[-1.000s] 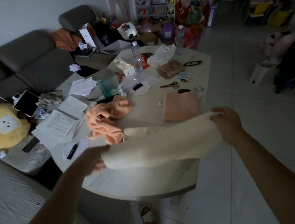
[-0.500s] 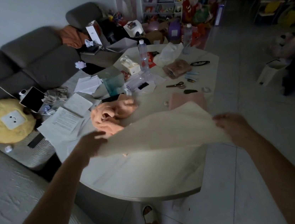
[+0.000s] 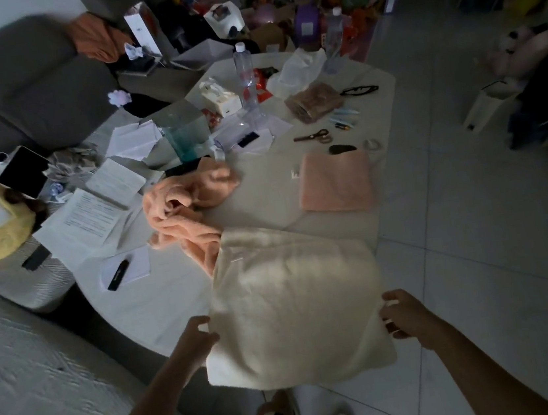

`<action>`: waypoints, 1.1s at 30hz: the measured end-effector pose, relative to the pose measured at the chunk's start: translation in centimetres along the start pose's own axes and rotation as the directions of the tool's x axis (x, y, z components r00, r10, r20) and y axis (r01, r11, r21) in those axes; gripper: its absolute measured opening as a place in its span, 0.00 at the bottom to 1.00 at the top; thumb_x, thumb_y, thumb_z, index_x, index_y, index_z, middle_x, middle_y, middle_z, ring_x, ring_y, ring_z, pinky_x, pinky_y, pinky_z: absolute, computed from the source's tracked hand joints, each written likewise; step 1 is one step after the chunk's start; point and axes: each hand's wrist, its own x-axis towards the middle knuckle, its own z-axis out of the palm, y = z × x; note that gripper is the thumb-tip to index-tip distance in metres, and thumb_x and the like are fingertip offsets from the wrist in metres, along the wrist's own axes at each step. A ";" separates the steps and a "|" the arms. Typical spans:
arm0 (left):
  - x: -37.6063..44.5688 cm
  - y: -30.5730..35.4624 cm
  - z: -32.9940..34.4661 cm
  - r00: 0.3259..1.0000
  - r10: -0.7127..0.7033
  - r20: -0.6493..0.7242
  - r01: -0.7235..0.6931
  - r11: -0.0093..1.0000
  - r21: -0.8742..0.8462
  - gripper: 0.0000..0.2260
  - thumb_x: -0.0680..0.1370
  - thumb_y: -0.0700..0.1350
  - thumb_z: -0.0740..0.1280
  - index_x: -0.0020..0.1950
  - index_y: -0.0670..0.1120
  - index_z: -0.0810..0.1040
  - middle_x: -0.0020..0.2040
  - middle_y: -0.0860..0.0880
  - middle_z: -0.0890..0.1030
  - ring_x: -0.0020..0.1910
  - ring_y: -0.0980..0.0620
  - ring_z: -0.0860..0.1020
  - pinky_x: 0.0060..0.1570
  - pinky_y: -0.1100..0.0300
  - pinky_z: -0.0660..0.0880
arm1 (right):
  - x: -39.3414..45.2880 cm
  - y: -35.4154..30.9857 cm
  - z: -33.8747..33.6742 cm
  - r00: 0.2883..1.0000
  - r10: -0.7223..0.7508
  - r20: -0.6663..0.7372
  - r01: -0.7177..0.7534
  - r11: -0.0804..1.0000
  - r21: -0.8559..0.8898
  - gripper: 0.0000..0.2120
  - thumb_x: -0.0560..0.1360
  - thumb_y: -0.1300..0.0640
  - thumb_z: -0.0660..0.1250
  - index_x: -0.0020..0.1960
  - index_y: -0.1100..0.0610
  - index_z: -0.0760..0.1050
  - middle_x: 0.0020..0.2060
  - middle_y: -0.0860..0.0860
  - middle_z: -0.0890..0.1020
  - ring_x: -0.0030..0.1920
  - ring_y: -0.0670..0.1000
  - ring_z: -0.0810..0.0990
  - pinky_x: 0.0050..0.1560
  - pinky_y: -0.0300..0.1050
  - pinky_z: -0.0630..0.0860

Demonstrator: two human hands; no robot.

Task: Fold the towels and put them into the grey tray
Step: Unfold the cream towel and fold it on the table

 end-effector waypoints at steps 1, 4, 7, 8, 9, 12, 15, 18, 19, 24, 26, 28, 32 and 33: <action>0.5 0.6 0.1 1.000 -0.002 0.001 0.002 1.000 -0.029 0.21 0.76 0.36 0.69 0.66 0.46 0.68 0.53 0.42 0.78 0.48 0.42 0.80 0.46 0.48 0.81 | 0.4 -0.1 0.0 1.000 0.014 -0.007 -0.014 1.000 0.006 0.20 0.76 0.61 0.65 0.67 0.54 0.67 0.52 0.60 0.81 0.47 0.59 0.82 0.41 0.45 0.76; 2.2 2.4 0.0 1.000 -0.010 -0.007 0.009 0.991 -0.137 0.24 0.76 0.40 0.72 0.68 0.47 0.65 0.56 0.41 0.77 0.48 0.43 0.80 0.38 0.53 0.79 | 1.8 -0.6 -0.1 0.997 0.032 -0.065 -0.029 0.999 0.038 0.23 0.76 0.59 0.67 0.70 0.56 0.66 0.57 0.60 0.78 0.53 0.60 0.80 0.41 0.45 0.77; 4.2 4.5 0.0 1.000 -0.012 -0.014 0.009 0.979 -0.205 0.25 0.75 0.43 0.73 0.67 0.45 0.66 0.55 0.39 0.79 0.45 0.44 0.80 0.37 0.55 0.77 | 3.3 -1.2 -0.1 0.992 0.026 -0.123 -0.021 0.999 0.037 0.24 0.75 0.58 0.68 0.70 0.58 0.67 0.61 0.61 0.77 0.56 0.61 0.79 0.51 0.51 0.78; 4.8 5.3 0.1 1.000 -0.001 -0.016 -0.002 0.978 -0.211 0.24 0.75 0.44 0.74 0.67 0.45 0.67 0.52 0.39 0.79 0.43 0.45 0.79 0.38 0.55 0.77 | 3.8 -1.4 -0.1 0.990 0.018 -0.142 -0.014 0.999 0.031 0.25 0.75 0.58 0.68 0.70 0.58 0.67 0.61 0.61 0.77 0.55 0.60 0.79 0.52 0.51 0.78; 5.5 6.1 0.2 1.000 0.016 -0.021 -0.020 0.976 -0.219 0.23 0.75 0.44 0.74 0.66 0.44 0.68 0.50 0.39 0.80 0.40 0.46 0.78 0.38 0.55 0.76 | 4.2 -1.8 -0.1 0.986 0.010 -0.168 -0.005 1.000 0.029 0.25 0.75 0.57 0.68 0.70 0.58 0.67 0.60 0.60 0.77 0.54 0.59 0.79 0.50 0.49 0.77; 7.6 8.6 0.3 0.992 0.106 -0.064 -0.115 0.979 -0.169 0.22 0.75 0.46 0.74 0.66 0.43 0.73 0.51 0.42 0.80 0.40 0.48 0.77 0.37 0.58 0.73 | 5.8 -3.2 0.0 0.965 -0.031 -0.261 0.043 0.998 0.038 0.24 0.75 0.54 0.69 0.69 0.57 0.69 0.56 0.57 0.79 0.47 0.55 0.79 0.43 0.43 0.73; 9.5 11.3 0.4 0.980 0.178 -0.089 -0.188 0.974 -0.127 0.18 0.75 0.43 0.74 0.62 0.43 0.75 0.56 0.42 0.79 0.40 0.49 0.77 0.38 0.57 0.73 | 7.4 -4.9 0.5 0.939 -0.092 -0.331 0.099 0.995 0.005 0.19 0.74 0.51 0.70 0.62 0.58 0.75 0.51 0.56 0.82 0.44 0.54 0.81 0.41 0.42 0.73; 11.1 13.5 0.4 0.960 0.251 -0.123 -0.262 0.962 -0.082 0.17 0.74 0.37 0.73 0.62 0.43 0.77 0.50 0.42 0.82 0.41 0.48 0.78 0.41 0.59 0.74 | 8.7 -6.4 0.9 0.913 -0.115 -0.391 0.114 0.993 -0.025 0.15 0.74 0.48 0.70 0.56 0.56 0.77 0.45 0.54 0.83 0.43 0.55 0.82 0.43 0.45 0.76; 11.6 14.2 0.3 0.942 0.307 -0.135 -0.312 0.950 -0.019 0.15 0.74 0.36 0.72 0.61 0.43 0.79 0.46 0.45 0.83 0.41 0.49 0.79 0.40 0.63 0.75 | 9.0 -6.8 0.9 0.905 -0.116 -0.408 0.114 0.993 -0.030 0.14 0.74 0.47 0.70 0.53 0.55 0.77 0.43 0.54 0.83 0.44 0.55 0.82 0.44 0.46 0.77; 14.4 17.1 -0.6 0.843 0.489 -0.224 -0.464 0.872 0.158 0.08 0.77 0.40 0.69 0.55 0.46 0.84 0.44 0.49 0.84 0.44 0.48 0.81 0.41 0.61 0.71 | 9.5 -7.5 1.2 0.848 -0.164 -0.503 0.120 0.986 -0.120 0.06 0.76 0.53 0.67 0.46 0.56 0.78 0.38 0.50 0.81 0.38 0.52 0.78 0.32 0.39 0.67; 15.7 17.4 -0.7 0.830 0.507 -0.231 -0.443 0.853 0.278 0.09 0.77 0.41 0.68 0.56 0.45 0.83 0.47 0.46 0.84 0.45 0.46 0.79 0.44 0.58 0.69 | 9.3 -6.8 1.6 0.851 -0.124 -0.510 0.070 0.990 -0.123 0.04 0.74 0.54 0.66 0.44 0.55 0.77 0.35 0.49 0.80 0.36 0.51 0.79 0.31 0.39 0.67; 16.7 17.4 -0.4 0.835 0.523 -0.174 -0.436 0.820 0.371 0.09 0.77 0.40 0.68 0.56 0.43 0.82 0.49 0.42 0.84 0.48 0.42 0.80 0.47 0.56 0.71 | 9.1 -6.1 1.9 0.875 -0.064 -0.480 -0.008 0.989 -0.146 0.03 0.73 0.55 0.67 0.44 0.54 0.76 0.36 0.51 0.80 0.36 0.53 0.79 0.32 0.40 0.67; 17.8 18.3 -0.1 0.811 0.584 -0.042 -0.488 0.714 0.501 0.10 0.77 0.39 0.66 0.57 0.44 0.81 0.51 0.43 0.85 0.50 0.40 0.82 0.49 0.53 0.74 | 9.6 -6.7 1.7 0.871 -0.078 -0.485 -0.012 0.984 -0.179 0.02 0.71 0.61 0.65 0.44 0.56 0.75 0.37 0.53 0.80 0.37 0.56 0.78 0.34 0.44 0.71; 17.9 18.6 -0.1 0.806 0.592 -0.009 -0.503 0.691 0.519 0.11 0.76 0.38 0.66 0.57 0.44 0.81 0.51 0.43 0.85 0.50 0.40 0.82 0.49 0.53 0.75 | 9.8 -7.2 1.6 0.865 -0.105 -0.491 0.022 0.985 -0.172 0.04 0.72 0.63 0.65 0.45 0.56 0.75 0.38 0.53 0.80 0.38 0.56 0.79 0.36 0.45 0.73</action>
